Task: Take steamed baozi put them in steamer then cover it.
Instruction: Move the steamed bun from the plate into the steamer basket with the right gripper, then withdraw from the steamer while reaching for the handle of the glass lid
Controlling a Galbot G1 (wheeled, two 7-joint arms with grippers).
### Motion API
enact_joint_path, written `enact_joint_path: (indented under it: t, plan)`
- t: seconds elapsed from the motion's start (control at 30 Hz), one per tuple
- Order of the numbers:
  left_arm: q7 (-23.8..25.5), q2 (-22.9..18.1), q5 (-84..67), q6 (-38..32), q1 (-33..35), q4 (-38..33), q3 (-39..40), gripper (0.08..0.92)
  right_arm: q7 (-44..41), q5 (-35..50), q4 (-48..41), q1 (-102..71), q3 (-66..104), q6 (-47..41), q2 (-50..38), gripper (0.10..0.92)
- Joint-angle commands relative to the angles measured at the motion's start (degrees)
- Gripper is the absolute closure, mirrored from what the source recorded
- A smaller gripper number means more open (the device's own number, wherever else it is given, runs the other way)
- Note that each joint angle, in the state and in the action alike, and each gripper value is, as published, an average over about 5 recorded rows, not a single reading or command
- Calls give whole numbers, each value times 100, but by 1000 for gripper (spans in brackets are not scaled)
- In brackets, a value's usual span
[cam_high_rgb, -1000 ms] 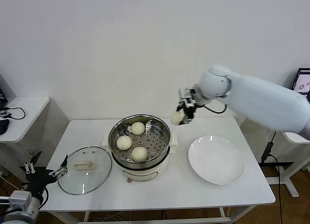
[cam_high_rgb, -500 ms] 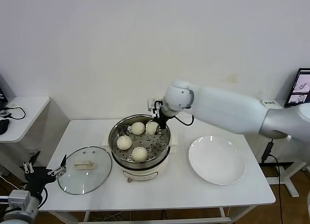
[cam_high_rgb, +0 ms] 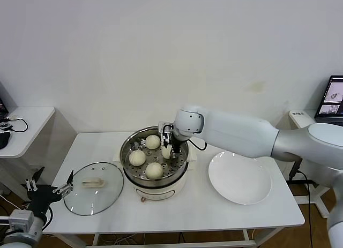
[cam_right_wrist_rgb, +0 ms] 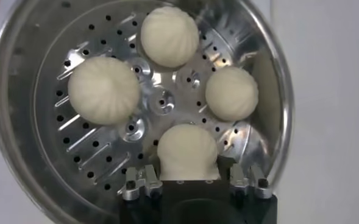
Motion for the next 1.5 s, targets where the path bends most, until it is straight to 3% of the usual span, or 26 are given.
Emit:
enact_joint_path:
  t: [0.03,0.23,0.43,0.67,0.97,1.07,1.27,1.5]
  plan:
    - [2,-3,-1,4,1,1,-4,177,90,-15,-3,-34,67,-103,49,385]
    - [4,5,-7,4,-8,-6,-4,177,50,64,335,217,167,-99,-282,231]
    - [6,7,-10,2,-32,-16,4,177,386,304,1159,378,525,-95,-926,203]
    - [21,3,-5,-5,-80,-64,70,177,2488,920,2187,-635,1391,346,-2031,203]
    - [36,-12,16,-2,-102,-113,140,177,4239,-135,2993,-4378,4255,2349,-3089,203]
    - [37,-40,23,-7,-150,-86,172,177,4377,-729,3142,-5864,5765,3005,-2941,203]
    - [18,-130,101,-156,-217,68,396,177,4193,-1670,3222,-8376,8506,4567,-1621,203]
    - [-77,-186,563,-551,-336,531,754,177,3599,-1510,3142,-9812,10423,5575,53,203]
